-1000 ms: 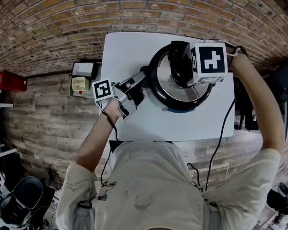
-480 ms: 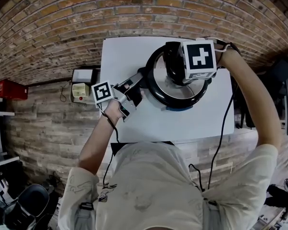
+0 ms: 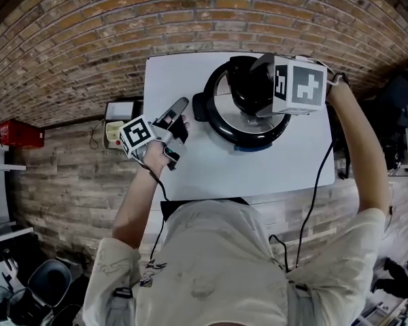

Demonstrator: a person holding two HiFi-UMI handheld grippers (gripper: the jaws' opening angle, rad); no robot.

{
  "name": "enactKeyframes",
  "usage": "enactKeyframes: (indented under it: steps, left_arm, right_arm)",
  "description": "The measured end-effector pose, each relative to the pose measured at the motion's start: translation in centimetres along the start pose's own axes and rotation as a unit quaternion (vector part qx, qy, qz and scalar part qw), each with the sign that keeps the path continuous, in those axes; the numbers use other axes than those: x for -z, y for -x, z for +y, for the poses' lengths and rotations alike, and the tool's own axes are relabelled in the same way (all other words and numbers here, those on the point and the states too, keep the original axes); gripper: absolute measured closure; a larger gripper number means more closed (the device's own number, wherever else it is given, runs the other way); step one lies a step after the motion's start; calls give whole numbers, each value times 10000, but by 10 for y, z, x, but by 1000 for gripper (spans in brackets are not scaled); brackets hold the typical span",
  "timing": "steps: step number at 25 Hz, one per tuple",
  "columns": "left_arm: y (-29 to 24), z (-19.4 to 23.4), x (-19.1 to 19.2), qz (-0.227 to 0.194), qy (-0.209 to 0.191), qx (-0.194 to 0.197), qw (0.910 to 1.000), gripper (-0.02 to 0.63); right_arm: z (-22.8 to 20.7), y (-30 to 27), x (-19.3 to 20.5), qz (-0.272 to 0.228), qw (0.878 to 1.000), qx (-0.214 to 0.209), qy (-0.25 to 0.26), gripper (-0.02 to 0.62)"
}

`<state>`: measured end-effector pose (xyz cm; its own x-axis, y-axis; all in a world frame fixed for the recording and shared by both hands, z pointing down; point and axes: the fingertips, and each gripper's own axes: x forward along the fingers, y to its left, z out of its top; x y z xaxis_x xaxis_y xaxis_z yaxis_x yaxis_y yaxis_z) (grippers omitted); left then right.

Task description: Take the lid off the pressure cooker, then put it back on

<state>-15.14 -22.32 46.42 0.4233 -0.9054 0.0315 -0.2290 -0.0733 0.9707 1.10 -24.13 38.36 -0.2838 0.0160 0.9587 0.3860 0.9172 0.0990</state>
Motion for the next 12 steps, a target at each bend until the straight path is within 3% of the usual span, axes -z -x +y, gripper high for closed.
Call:
enactKeyframes:
  steps: [3,7,10,12]
  left_arm:
    - [15,-14,-16,-303,-709,-267,9967,466]
    - [28,-36,-26,-495,-1676,-547,9831,466]
    - [36,-57,-29,-564,-2462,-653,9654,466]
    - [42,-71,-32,-698,-3050,-760,9467,466]
  right_arm:
    - [3,14,-13,-773,9962,387,-137,195]
    - [8,36,-26,-1894,9766,955,-356,195]
    - [8,53,-29,-2553,9542,1462,-542,195]
    - [7,66,-30,-3094,9298,1876,-680,195]
